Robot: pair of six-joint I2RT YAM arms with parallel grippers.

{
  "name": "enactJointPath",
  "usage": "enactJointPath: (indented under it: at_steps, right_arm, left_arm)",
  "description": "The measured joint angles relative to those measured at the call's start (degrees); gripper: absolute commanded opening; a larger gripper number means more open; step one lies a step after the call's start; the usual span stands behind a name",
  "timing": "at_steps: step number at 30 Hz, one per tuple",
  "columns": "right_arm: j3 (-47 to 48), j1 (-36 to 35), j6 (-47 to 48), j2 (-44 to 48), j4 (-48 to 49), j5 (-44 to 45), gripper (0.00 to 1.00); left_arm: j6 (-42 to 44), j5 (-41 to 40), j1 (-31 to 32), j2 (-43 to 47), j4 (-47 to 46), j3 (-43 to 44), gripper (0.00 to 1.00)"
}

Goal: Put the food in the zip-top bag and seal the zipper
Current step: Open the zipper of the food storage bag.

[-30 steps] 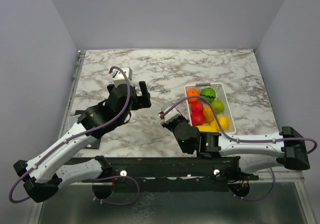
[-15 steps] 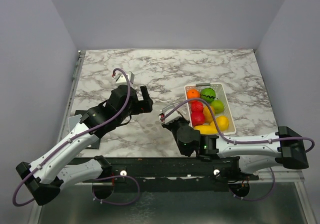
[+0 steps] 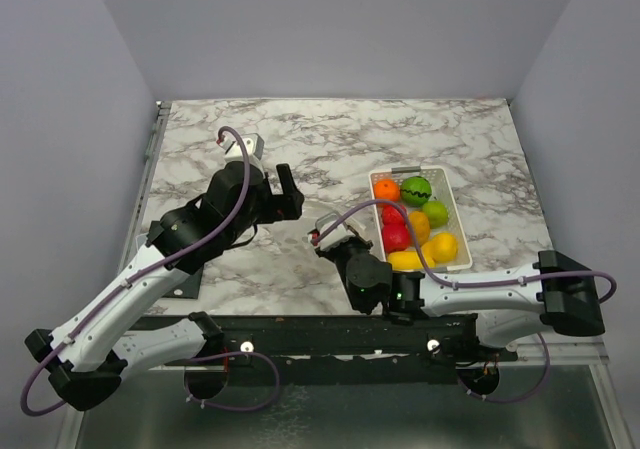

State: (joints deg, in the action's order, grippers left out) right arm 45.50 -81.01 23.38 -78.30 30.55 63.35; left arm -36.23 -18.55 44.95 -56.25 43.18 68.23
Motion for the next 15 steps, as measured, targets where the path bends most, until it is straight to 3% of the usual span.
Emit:
enactJointPath:
  at_steps: [8,15]
  right_arm:
    - [-0.2,-0.02,-1.05,5.68,-4.35,-7.5,0.01]
    - [-3.19,-0.04,-0.46,16.87,-10.6,-20.55,0.01]
  left_arm:
    - [6.45,-0.5,0.0,0.66,2.67,4.74,0.99]
    - [14.21,5.25,-0.22,0.7,3.48,9.51,0.98]
